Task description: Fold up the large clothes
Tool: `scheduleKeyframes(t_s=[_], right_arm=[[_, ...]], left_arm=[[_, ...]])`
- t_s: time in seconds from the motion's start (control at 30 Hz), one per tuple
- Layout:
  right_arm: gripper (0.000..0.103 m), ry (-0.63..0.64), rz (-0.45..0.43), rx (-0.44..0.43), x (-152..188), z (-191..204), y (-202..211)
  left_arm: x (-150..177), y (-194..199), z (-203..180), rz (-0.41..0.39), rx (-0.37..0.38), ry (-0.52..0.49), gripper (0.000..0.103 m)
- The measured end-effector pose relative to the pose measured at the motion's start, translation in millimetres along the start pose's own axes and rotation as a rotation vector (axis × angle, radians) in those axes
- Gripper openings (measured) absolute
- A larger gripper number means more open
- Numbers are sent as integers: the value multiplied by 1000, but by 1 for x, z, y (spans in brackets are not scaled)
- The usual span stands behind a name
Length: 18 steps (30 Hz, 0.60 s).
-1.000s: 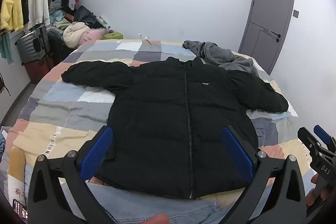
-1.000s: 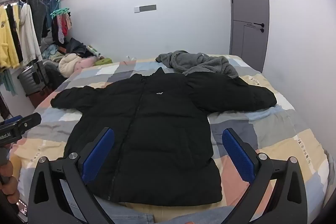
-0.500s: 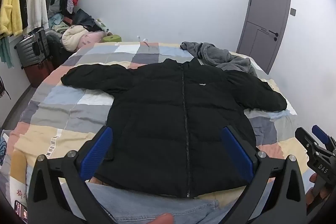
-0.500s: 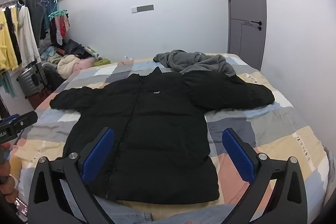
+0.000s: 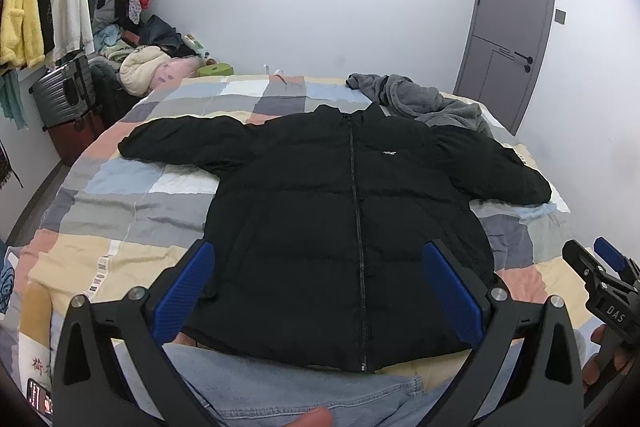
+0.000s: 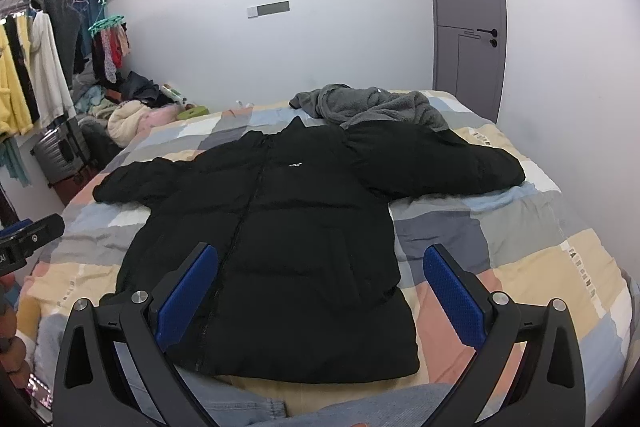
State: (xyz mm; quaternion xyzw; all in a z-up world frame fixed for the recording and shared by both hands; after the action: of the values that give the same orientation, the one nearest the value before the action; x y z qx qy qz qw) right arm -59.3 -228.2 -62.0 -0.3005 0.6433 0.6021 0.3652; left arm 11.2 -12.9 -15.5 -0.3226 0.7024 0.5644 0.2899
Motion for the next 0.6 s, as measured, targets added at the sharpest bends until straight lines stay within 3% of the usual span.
scheduleKeyframes(t_s=[0.2, 0.6], right_arm=[[103, 3, 2, 13, 0, 2, -3], [103, 17, 11, 27, 3, 4, -8]], left_arm=[[1, -2, 7, -9, -31, 7, 103], [8, -9, 11, 24, -26, 3, 103]])
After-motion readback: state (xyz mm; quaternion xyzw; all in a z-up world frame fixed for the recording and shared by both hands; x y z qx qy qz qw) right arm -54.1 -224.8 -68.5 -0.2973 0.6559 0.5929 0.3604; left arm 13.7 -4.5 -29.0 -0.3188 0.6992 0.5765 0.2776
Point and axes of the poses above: each gripper's, at about its wrist camera, not at the fingertips, and y roughly against the way its jaws point, z to its left, x to its underside, the point moved 2 cm from there along -y, roughly the way its jaws point, and after that the axes turned 10 degrees about x, right-handed, at the moved point
